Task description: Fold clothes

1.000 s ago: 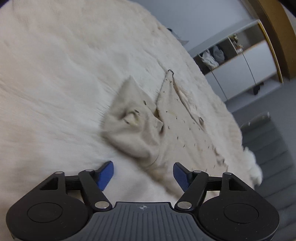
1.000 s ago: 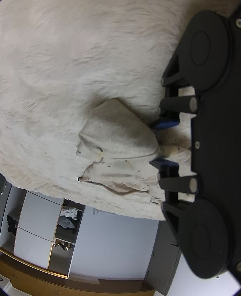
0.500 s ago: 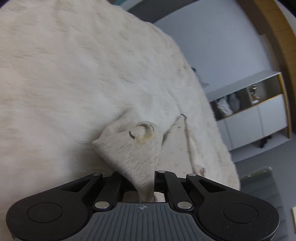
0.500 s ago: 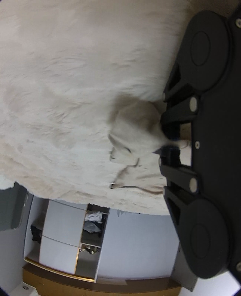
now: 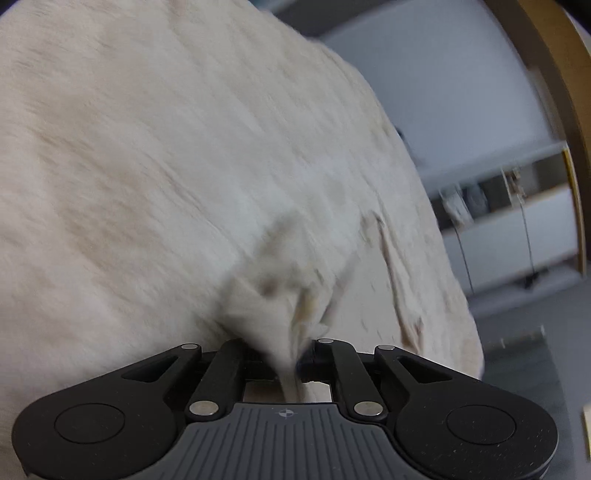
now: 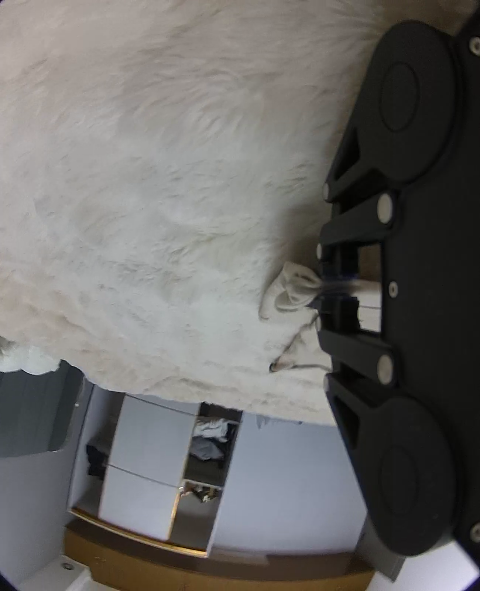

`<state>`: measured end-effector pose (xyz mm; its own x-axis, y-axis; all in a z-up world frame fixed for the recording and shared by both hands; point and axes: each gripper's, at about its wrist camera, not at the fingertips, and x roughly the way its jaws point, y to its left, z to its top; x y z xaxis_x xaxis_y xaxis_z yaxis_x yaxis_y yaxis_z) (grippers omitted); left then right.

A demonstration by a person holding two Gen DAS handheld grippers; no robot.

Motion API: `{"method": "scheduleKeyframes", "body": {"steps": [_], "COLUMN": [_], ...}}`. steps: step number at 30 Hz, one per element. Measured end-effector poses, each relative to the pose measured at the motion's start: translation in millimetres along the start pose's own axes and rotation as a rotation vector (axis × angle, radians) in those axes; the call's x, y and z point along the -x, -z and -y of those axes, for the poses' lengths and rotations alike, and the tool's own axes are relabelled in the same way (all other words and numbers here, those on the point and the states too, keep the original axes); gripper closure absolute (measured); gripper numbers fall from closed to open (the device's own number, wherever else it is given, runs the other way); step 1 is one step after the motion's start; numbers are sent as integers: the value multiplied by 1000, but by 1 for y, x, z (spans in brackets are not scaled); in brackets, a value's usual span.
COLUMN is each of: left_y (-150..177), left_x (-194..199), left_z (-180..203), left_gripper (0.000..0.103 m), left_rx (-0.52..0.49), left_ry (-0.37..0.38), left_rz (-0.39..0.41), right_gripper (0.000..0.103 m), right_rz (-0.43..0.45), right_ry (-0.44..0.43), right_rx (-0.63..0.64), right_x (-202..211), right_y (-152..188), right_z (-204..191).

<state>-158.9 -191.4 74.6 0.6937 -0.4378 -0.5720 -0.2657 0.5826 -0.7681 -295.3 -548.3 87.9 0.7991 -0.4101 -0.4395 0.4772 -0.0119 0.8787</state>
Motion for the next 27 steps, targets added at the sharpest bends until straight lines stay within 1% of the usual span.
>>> {"method": "scheduleKeyframes", "body": {"steps": [2, 3, 5, 6, 7, 9, 10, 11, 12, 13, 14, 15, 16, 17, 18, 19, 20, 21, 22, 23, 24, 25, 27], "left_y": [-1, -2, -3, -3, -4, -7, -9, -13, -18, -25, -31, -33, -34, -31, -26, -17, -5, 9, 29, 48, 67, 85, 121], "left_x": [2, 3, 7, 9, 12, 16, 21, 30, 37, 43, 50, 54, 59, 62, 66, 71, 74, 75, 76, 78, 78, 77, 72], "left_z": [-10, -14, -20, -23, -25, -26, -26, -24, -24, -25, -23, -21, -13, 2, 10, 20, 38, 50, 65, 80, 92, 97, 107], "left_gripper": [96, 96, 96, 96, 96, 96, 96, 96, 96, 96, 96, 95, 88, 83, 72, 62, 58, 50, 43, 39, 32, 27, 27], "left_rx": [17, 26, 40, 37, 35, 35, 26, 5, -8, -15, -31, -50, -97, -181, -236, -305, -420, -531, -678, -825, -956, -1065, -1301], "left_ry": [-25, -16, -8, -8, -10, -20, -33, -62, -83, -86, -85, -87, -90, -87, -79, -79, -82, -91, -105, -118, -130, -141, -169], "left_rz": [9, 12, 20, 21, 24, 34, 49, 83, 111, 120, 123, 122, 112, 86, 67, 48, 17, 2, -10, -22, -33, -40, -57], "right_gripper": [96, 95, 88, 86, 86, 86, 85, 84, 78, 72, 70, 65, 60, 59, 53, 47, 44, 40, 35, 33, 31, 26, 24], "right_rz": [6, 2, 0, 28, 46, 123, 123, 114, 87, 77, 19, -7, -15, -61, -107, -127, -174, -203, -219, -254, -273, -275, -282], "right_ry": [18, 36, 31, 59, 77, 154, 150, 119, 93, 90, 63, 44, 41, 24, 8, 0, -12, -23, -28, -31, -30, -29, -18], "right_rx": [33, 43, 42, 82, 106, 188, 193, 213, 244, 257, 355, 412, 428, 524, 619, 663, 776, 845, 886, 993, 1110, 1166, 1450], "right_x": [1, 2, 8, 16, 23, 45, 48, 55, 60, 61, 64, 67, 64, 63, 63, 62, 61, 60, 60, 59, 59, 59, 61], "right_y": [4, 6, 4, 1, -1, -24, -27, -37, -44, -45, -49, -48, -48, -40, -31, -25, -6, 8, 16, 35, 55, 63, 103], "right_z": [2, 4, 10, 9, 9, 6, 5, 1, -5, -7, -23, -32, -37, -51, -64, -71, -86, -95, -101, -112, -122, -127, -136]}}
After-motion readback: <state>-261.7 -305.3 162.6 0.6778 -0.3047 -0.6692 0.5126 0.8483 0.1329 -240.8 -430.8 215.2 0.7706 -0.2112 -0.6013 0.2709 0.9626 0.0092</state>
